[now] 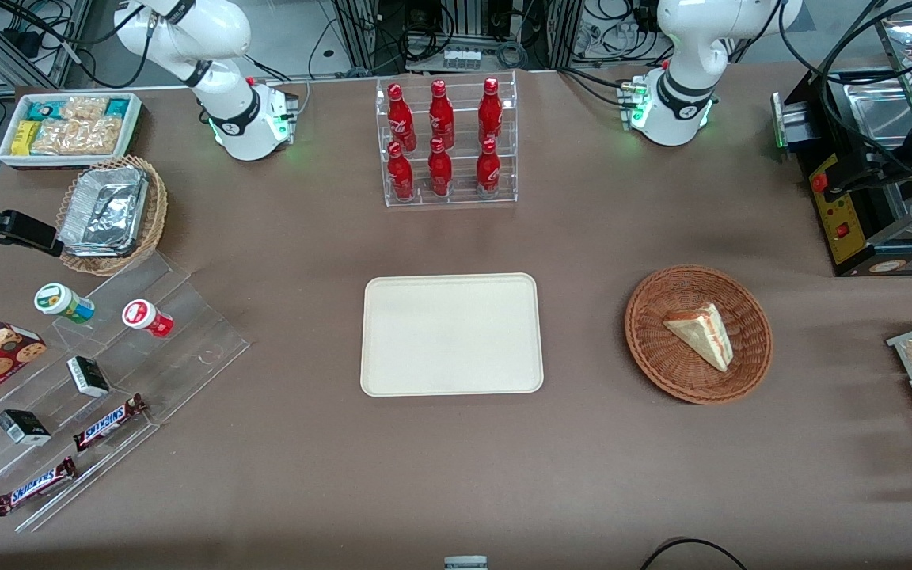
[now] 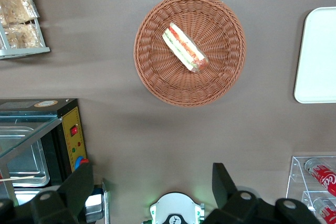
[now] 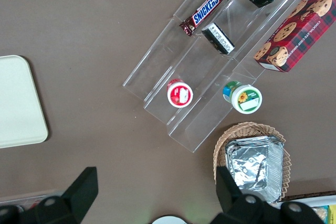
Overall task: Place sandwich from basket to tray
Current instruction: 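Move the left gripper over the wicker basket holding the sandwich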
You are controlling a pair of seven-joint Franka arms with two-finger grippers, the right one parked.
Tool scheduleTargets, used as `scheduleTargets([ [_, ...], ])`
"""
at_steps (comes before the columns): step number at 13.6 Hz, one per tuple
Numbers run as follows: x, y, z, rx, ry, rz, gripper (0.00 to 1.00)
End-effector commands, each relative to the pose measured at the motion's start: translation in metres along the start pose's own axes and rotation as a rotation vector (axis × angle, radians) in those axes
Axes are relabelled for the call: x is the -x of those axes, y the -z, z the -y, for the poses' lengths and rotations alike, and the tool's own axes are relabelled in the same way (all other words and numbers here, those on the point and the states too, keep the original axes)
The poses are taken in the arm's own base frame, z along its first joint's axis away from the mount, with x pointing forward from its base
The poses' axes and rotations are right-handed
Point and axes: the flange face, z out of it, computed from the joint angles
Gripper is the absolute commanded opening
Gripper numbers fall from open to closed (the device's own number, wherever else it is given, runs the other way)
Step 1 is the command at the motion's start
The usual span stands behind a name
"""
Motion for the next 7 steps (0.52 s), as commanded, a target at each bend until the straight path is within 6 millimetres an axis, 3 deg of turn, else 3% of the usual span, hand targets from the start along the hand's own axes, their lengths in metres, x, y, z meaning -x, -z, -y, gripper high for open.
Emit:
scheduleTargets([
  [1, 0.003, -0.001, 0.003, 0.015, -0.026, 0.008, 1.00],
  [5, -0.023, -0.033, 0.005, -0.002, -0.021, 0.051, 1.00],
  [7, -0.036, -0.064, 0.007, -0.013, 0.004, 0.073, 1.00],
])
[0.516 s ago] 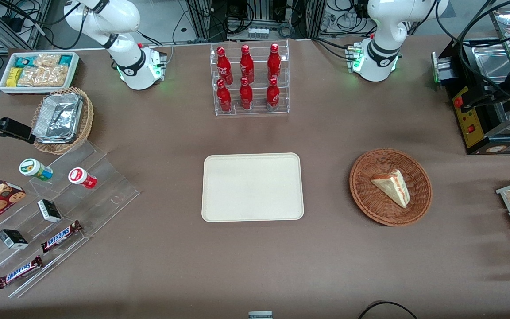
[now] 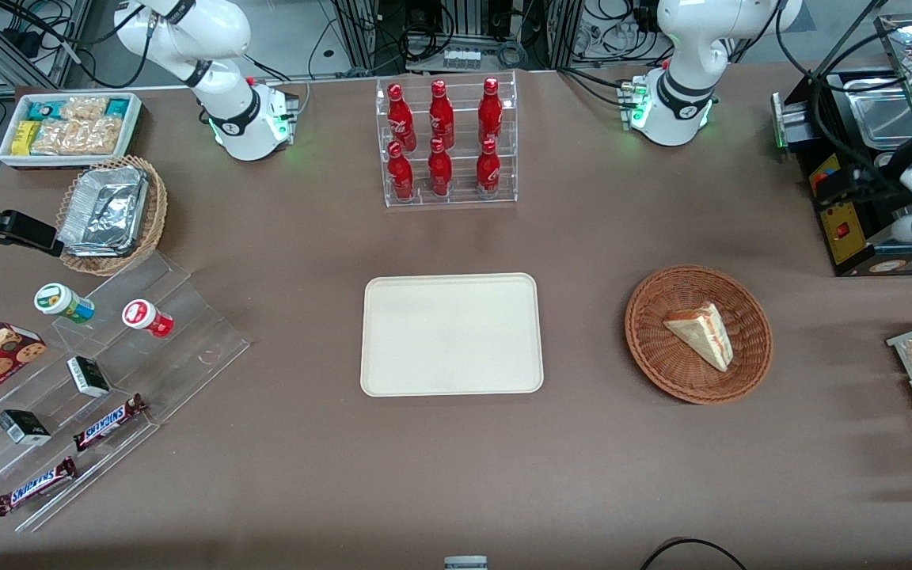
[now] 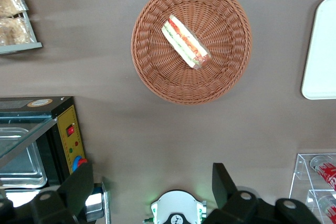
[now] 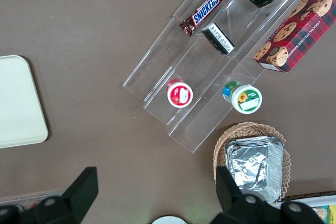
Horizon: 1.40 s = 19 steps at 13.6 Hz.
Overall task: Place sandwich from basket to tray
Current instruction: 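Move the left gripper over the wicker basket holding the sandwich, then lower the open left gripper onto the wrapped sandwich and close it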
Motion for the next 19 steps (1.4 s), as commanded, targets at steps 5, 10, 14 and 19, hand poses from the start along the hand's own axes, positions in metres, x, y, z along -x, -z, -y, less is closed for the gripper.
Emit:
scheduleTargets([
  [5, -0.021, -0.143, 0.003, -0.018, 0.217, -0.063, 1.00],
  [10, -0.025, -0.223, -0.011, 0.066, 0.583, -0.151, 1.00],
  [14, -0.038, -0.247, -0.034, 0.143, 0.684, -0.146, 1.00],
  [19, -0.055, -0.279, -0.071, 0.151, 0.728, -0.164, 1.00],
])
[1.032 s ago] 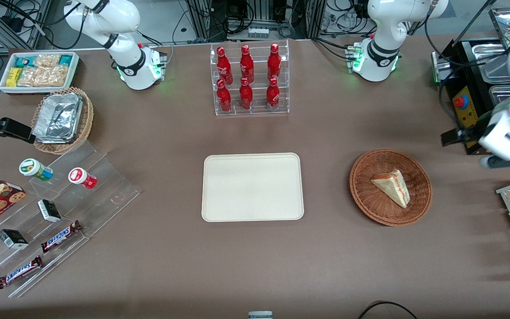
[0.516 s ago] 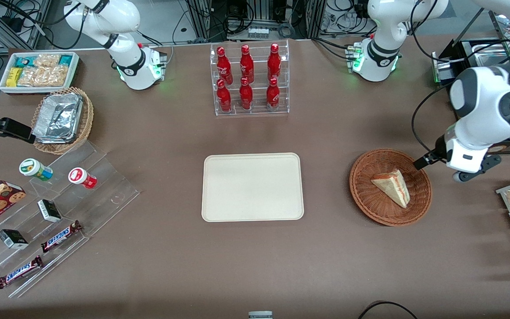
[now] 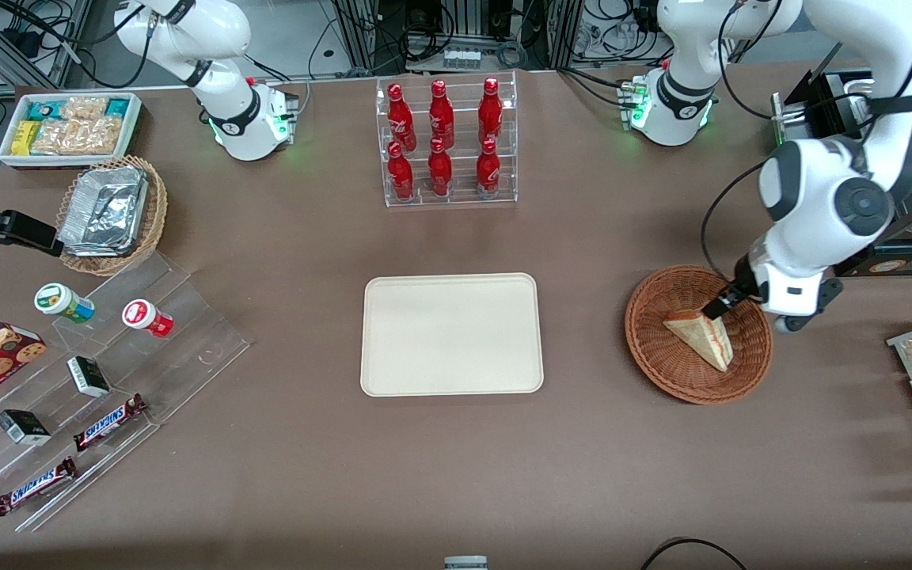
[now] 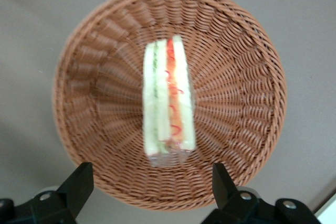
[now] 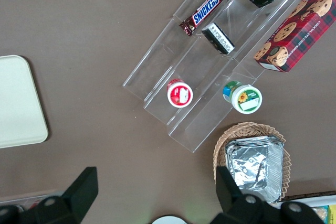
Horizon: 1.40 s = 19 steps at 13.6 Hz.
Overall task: Place sandwich from basket to tray
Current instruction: 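Lower the open left gripper onto the wrapped sandwich and close it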
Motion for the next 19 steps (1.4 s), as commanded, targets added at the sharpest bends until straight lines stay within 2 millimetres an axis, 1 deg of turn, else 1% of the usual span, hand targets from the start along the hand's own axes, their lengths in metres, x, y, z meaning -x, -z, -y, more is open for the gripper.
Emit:
scheduleTargets([
  [1, 0.003, -0.021, -0.013, 0.016, 0.036, -0.013, 1.00],
  [2, 0.006, -0.028, -0.015, 0.005, 0.026, -0.011, 1.00],
  [3, 0.003, -0.031, -0.012, -0.002, 0.027, -0.013, 1.00],
  [8, -0.016, -0.053, 0.000, -0.007, 0.051, -0.040, 1.00],
  [11, -0.017, -0.069, 0.001, -0.016, 0.062, -0.033, 1.00],
  [12, -0.016, -0.071, 0.001, -0.018, 0.079, -0.031, 0.97],
  [13, -0.016, -0.074, 0.001, -0.023, 0.086, -0.027, 0.86],
  [14, -0.015, -0.075, 0.001, -0.024, 0.093, -0.026, 0.68],
  [15, -0.016, -0.076, 0.000, -0.023, 0.120, -0.027, 0.54],
  [17, -0.017, -0.080, -0.001, -0.027, 0.160, -0.024, 0.28],
  [18, -0.018, -0.074, -0.002, -0.021, 0.160, -0.029, 0.18],
  [19, -0.019, -0.070, -0.003, -0.018, 0.157, -0.031, 0.15],
])
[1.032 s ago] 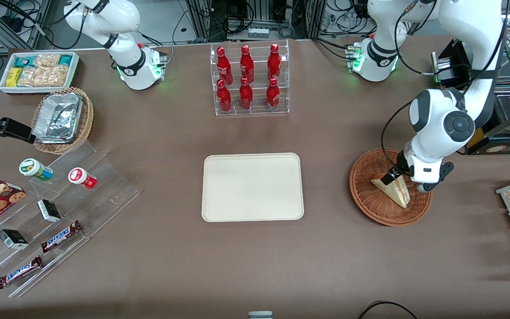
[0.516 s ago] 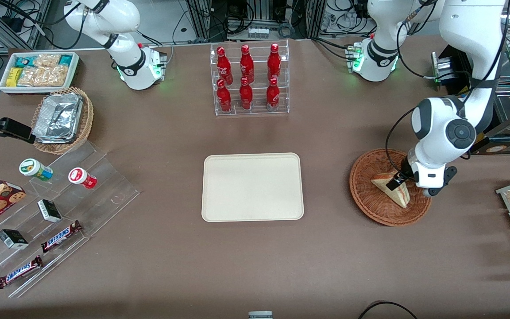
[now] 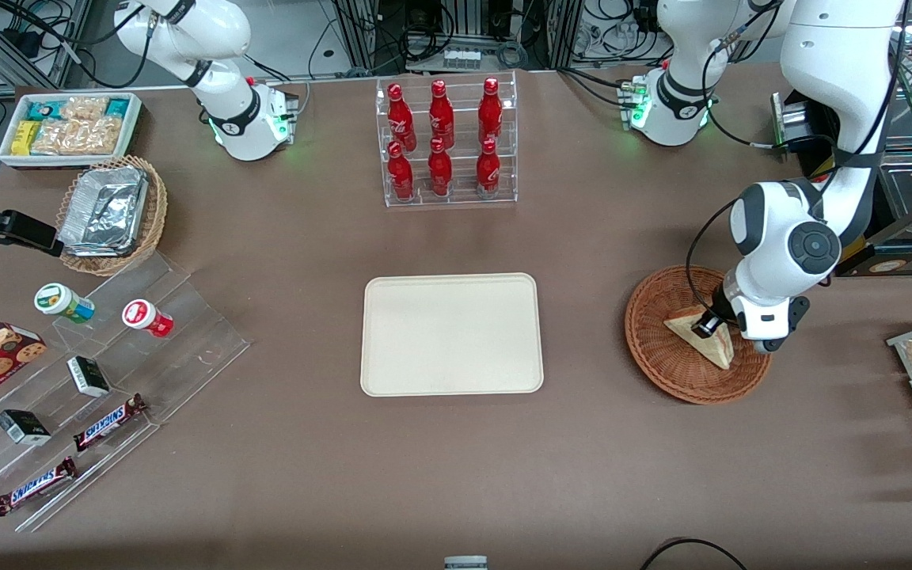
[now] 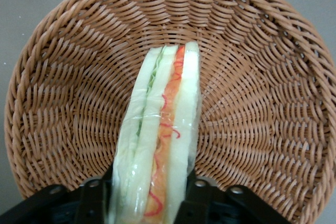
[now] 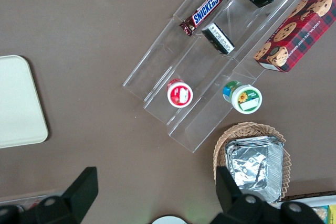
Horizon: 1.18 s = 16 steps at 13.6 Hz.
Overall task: Place sandwich from basket to tray
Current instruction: 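Lift the sandwich and carry it over the cream tray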
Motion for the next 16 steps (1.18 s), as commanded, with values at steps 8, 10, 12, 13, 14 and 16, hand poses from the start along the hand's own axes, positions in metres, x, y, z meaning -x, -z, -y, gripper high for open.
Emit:
scheduleTargets([
  [8, 0.052, 0.136, -0.092, -0.125, -0.169, 0.024, 0.16],
  [10, 0.092, 0.151, -0.126, -0.119, -0.231, 0.019, 0.16],
  [12, 0.140, 0.158, -0.154, -0.107, -0.308, 0.001, 0.16],
  [13, 0.166, 0.155, -0.171, -0.104, -0.356, -0.005, 0.16],
  [14, 0.192, 0.149, -0.189, -0.104, -0.402, -0.010, 0.16],
  [16, 0.234, 0.132, -0.222, -0.106, -0.479, -0.018, 0.16],
])
